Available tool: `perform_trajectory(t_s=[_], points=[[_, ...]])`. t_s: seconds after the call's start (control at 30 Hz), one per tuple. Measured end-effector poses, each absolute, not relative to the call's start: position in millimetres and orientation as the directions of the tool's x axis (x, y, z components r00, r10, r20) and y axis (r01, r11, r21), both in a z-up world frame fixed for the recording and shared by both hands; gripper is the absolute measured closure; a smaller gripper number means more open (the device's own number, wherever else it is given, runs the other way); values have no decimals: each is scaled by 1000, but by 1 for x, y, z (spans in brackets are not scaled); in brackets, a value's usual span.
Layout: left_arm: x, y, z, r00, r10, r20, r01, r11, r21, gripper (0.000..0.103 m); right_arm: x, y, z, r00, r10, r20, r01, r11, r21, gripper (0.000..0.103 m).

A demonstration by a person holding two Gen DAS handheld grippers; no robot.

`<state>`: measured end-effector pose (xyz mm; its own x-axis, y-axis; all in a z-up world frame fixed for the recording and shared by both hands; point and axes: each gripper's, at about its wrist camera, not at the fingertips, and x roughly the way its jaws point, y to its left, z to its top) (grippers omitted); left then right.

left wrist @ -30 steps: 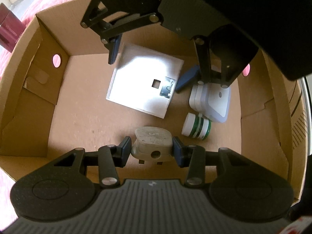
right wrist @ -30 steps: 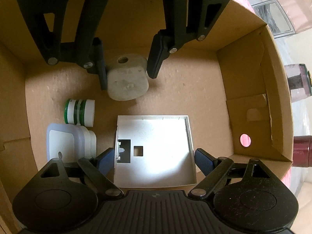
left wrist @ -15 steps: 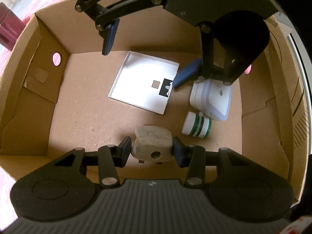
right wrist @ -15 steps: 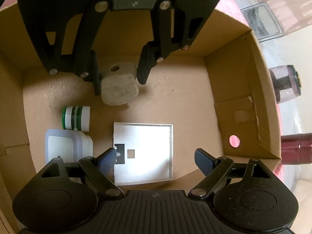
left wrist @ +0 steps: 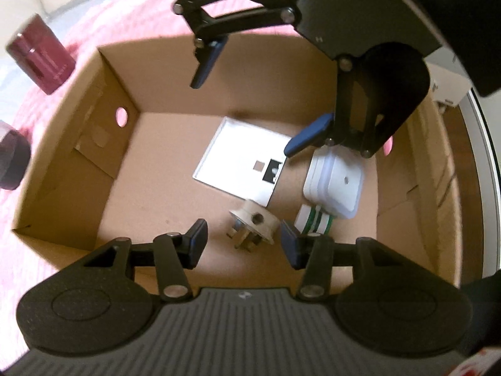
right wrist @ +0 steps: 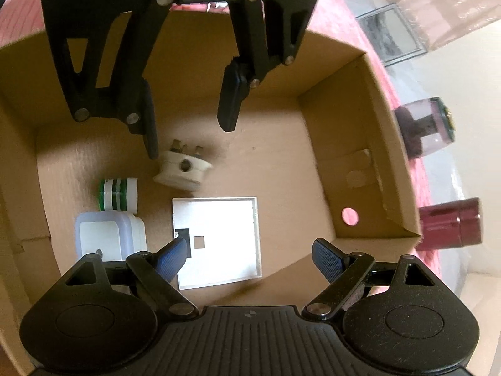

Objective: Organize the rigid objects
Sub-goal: 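Open the left tool to drop the beige plug while the right tool releases the tray lid, then move both tools out of the box toward the items on the bedspread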

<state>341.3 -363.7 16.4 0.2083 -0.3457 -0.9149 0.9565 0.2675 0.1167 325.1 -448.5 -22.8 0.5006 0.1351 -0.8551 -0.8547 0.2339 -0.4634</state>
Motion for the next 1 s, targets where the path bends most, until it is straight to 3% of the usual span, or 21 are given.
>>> perform_trajectory(t_s=[0.53,0.73,1.0], points=[[281,-290,94,356,-501,-789,891,437,124,57,259,-431,58,626,177,-760,-739,448,-504,19],[250,-247,114,433,-544,-719,847,518,118,39,230,-414,82,658,194,-728,-692,537,-483,19],[207,-184,125,553,-538,-636,761,637,122,29,195,-377,102,685,265,-678,-644,655,-394,19]])
